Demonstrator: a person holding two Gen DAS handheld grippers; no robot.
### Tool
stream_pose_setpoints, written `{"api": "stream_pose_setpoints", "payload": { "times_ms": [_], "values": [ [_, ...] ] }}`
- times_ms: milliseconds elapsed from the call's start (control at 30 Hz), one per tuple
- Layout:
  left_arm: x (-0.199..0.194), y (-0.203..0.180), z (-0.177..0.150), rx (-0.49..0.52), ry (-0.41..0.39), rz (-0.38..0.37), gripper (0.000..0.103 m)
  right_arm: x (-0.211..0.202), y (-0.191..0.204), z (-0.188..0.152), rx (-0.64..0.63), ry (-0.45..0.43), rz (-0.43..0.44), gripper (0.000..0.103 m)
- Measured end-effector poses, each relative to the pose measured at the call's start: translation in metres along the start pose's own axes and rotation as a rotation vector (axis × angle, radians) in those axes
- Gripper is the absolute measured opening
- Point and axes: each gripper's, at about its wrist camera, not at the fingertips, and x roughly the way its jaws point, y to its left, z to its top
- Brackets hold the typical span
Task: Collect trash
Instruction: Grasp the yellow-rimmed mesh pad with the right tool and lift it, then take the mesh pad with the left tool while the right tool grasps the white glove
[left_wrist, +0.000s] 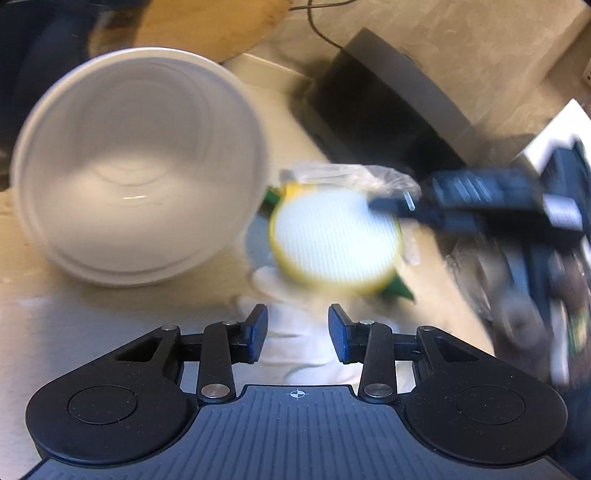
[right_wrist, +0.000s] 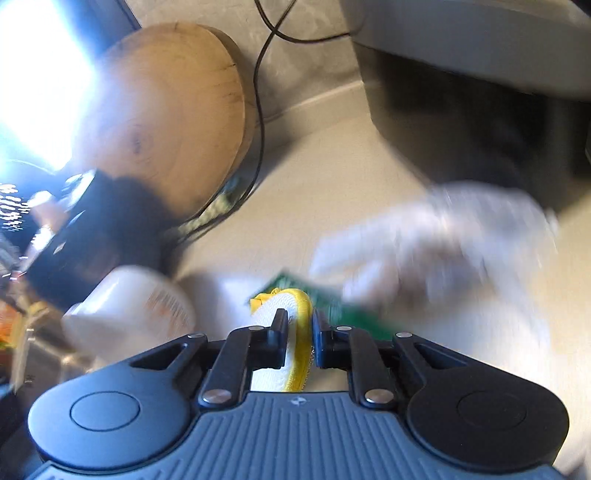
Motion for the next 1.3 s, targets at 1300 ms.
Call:
{"api": "stream_pose_setpoints", "payload": {
  "times_ms": [1300],
  "values": [
    [0.048, -0.040, -0.017, 0.093, 0.203, -0.070, 0.025, -0.021, -0.050, -0.114, 0.149, -0.039, 0.004, 0.015]
  ]
}}
